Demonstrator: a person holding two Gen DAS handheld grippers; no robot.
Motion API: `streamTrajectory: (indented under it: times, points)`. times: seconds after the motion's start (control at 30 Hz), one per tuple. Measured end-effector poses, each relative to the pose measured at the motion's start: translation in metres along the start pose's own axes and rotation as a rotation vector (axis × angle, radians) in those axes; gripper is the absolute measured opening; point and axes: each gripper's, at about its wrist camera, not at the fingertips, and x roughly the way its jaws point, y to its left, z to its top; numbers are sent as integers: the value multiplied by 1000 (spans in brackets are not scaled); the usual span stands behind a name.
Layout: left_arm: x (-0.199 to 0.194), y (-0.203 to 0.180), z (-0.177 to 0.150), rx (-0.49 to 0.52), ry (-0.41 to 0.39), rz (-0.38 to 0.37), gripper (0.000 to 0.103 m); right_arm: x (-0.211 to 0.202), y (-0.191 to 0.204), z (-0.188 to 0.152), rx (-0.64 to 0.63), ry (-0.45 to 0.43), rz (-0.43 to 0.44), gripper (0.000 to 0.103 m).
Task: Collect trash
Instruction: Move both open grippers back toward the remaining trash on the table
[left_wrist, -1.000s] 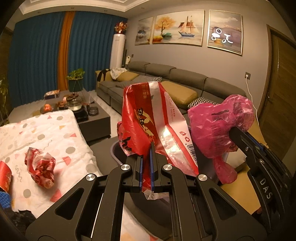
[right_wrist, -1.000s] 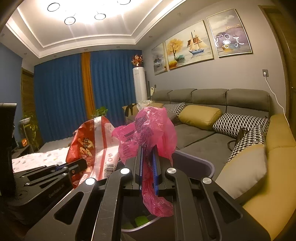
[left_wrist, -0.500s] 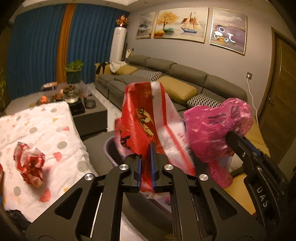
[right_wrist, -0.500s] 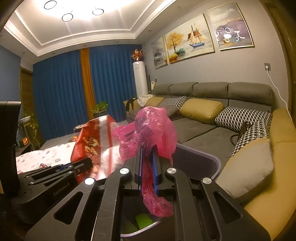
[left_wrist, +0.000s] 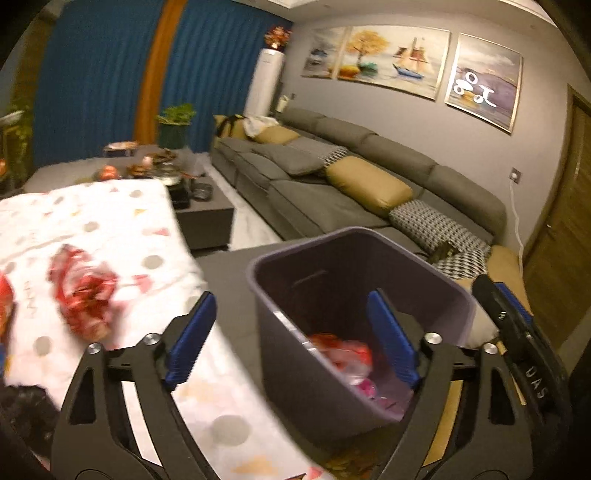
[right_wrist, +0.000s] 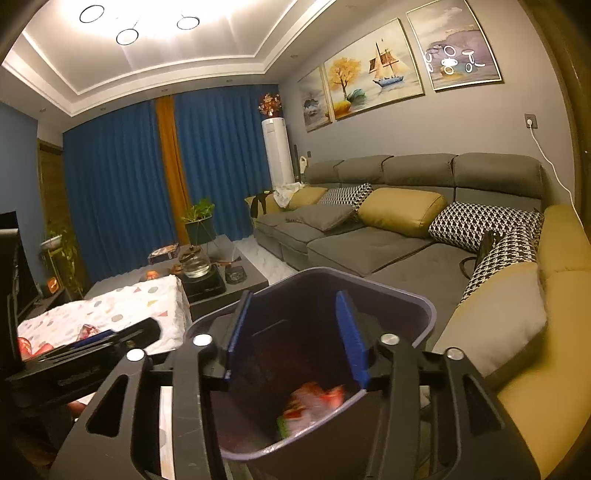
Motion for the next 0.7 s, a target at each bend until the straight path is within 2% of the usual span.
streamTrajectory:
  times: [0.17, 0.33, 0.53, 0.7]
  points:
    - [-30, 11, -8, -4, -18, 61, 90, -17, 4, -3, -6, -19, -16, 69]
    - [-68, 26, -21, -10, -49, 112, 90, -36, 16, -7, -21, -27, -5, 75]
    - [-128, 53, -48, 4, -87, 221, 90, -61, 44, -22, -57, -15, 58, 76]
    - [-182, 79, -73, 19, -104, 271, 90, -79, 66, -38, -57, 11, 120, 76]
